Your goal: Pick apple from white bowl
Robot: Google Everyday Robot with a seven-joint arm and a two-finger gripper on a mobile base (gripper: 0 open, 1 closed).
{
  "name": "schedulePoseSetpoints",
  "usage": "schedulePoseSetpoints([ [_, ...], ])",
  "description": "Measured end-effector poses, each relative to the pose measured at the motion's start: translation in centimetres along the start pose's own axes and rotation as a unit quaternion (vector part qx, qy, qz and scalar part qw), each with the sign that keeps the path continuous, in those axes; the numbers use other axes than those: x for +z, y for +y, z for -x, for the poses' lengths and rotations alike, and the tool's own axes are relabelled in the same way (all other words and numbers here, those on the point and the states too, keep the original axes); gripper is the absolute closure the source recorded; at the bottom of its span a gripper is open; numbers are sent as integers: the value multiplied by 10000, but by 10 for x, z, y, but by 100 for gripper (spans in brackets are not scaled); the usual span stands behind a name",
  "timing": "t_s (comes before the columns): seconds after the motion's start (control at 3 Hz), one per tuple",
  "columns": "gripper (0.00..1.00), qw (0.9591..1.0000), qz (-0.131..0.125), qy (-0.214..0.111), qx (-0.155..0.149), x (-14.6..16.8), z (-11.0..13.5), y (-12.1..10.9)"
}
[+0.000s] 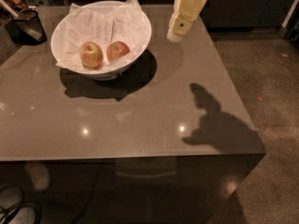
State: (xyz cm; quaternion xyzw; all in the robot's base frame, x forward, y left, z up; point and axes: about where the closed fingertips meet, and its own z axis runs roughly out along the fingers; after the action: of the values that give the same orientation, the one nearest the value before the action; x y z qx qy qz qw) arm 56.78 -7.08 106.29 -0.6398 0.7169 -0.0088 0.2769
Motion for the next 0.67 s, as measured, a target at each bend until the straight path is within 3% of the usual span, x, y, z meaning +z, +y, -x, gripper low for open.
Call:
schedulePoseSetpoints([
  [0.67, 0, 9993, 129, -124, -332, 24, 34, -13],
])
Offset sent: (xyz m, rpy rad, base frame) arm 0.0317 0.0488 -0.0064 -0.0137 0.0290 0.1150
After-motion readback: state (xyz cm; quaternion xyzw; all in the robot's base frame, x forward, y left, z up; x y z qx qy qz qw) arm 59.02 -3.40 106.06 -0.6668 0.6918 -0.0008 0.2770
